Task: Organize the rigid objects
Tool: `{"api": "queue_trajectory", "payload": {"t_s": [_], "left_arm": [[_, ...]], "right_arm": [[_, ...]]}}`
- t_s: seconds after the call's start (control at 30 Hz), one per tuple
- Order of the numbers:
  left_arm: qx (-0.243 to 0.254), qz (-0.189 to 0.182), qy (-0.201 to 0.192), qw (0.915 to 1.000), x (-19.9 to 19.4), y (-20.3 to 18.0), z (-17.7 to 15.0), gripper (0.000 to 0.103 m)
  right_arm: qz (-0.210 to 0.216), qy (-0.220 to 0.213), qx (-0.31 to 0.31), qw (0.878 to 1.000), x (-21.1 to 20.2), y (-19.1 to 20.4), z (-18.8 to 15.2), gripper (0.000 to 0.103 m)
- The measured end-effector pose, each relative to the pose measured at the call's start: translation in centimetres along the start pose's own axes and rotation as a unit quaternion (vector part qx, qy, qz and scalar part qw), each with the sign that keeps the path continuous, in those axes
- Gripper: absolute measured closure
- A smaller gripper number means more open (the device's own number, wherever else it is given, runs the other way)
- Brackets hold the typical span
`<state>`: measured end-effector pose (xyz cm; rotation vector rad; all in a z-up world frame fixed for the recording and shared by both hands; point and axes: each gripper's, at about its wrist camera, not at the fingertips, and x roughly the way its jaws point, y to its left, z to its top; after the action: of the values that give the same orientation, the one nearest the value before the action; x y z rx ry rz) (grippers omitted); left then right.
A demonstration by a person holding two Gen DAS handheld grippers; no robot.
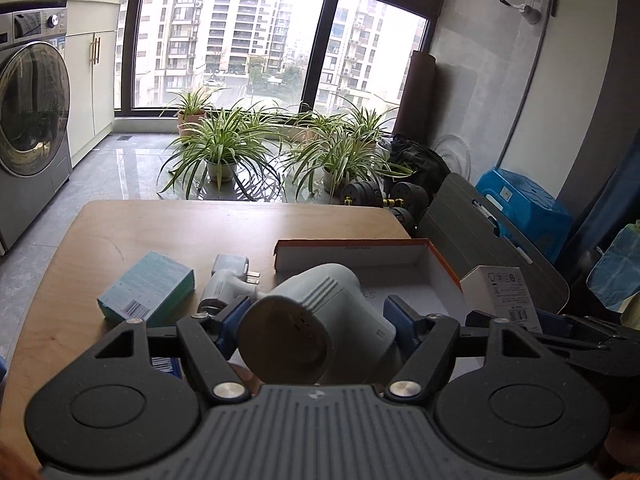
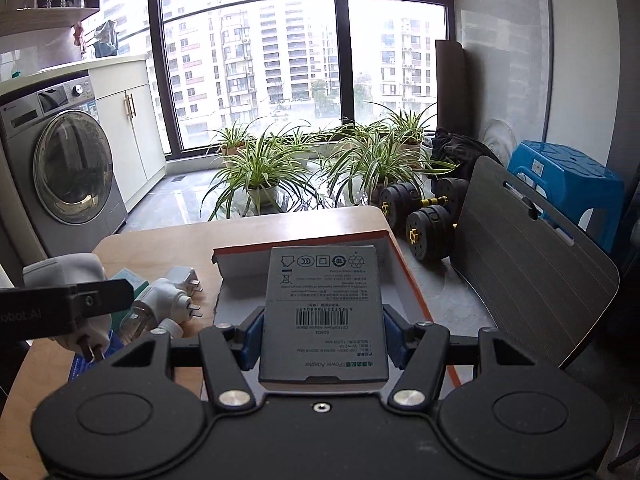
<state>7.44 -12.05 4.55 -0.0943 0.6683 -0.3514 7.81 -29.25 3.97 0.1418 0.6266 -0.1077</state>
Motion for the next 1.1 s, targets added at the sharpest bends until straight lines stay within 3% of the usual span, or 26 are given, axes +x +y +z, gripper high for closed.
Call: {"api": "queue_trajectory", "payload": {"t_s": [0.27, 0.37, 0.53, 0.7, 0.73, 0.8, 0.87, 0.97, 1.1], "left_arm": [[0.010, 0.000, 0.000, 1.0000, 1.5, -2.6, 0.1, 0.030], [0.009, 0.001, 0.003, 1.0000, 1.8, -2.8, 0.2, 0.042], [0.025, 0.003, 0.000, 0.9997, 2.3, -3.0, 0.1, 0.042], [0.003, 0.021, 0.020, 0.9996, 2.9, -1.3, -0.3, 0.042], [0.001, 0.032, 0.018, 0.9993, 2.8, -0.9, -0.3, 0.040], [-0.015, 0.034, 0.028, 0.9989, 3.0, -0.1, -0.5, 0.023], [-0.022, 0.023, 0.041, 0.9987, 3.6, 0.1, -1.0, 0.015], [0.001, 0.029, 0.064, 0.9975, 5.1, -1.3, -1.8, 0.001], [0.022, 0.038, 0.089, 0.9951, 7.3, -2.6, -2.7, 0.000]], "right_arm": [[0.007, 0.006, -0.012, 1.000, 1.3, -1.9, 1.2, 0.032], [0.008, 0.008, -0.017, 1.000, 1.9, -2.2, 1.4, 0.032], [0.012, 0.013, -0.020, 1.000, 2.8, -2.7, 1.5, 0.032], [0.013, 0.023, -0.002, 1.000, 3.0, -3.9, 0.5, 0.032], [0.016, 0.023, 0.003, 1.000, 2.9, -4.1, 0.3, 0.032], [0.021, 0.024, 0.005, 0.999, 3.0, -4.1, 0.1, 0.032], [0.024, 0.025, 0.004, 0.999, 3.3, -3.9, -0.1, 0.032], [0.030, 0.026, 0.004, 0.999, 3.5, -3.6, -0.1, 0.032], [0.030, 0.027, 0.003, 0.999, 3.7, -3.7, -0.2, 0.032]]}}
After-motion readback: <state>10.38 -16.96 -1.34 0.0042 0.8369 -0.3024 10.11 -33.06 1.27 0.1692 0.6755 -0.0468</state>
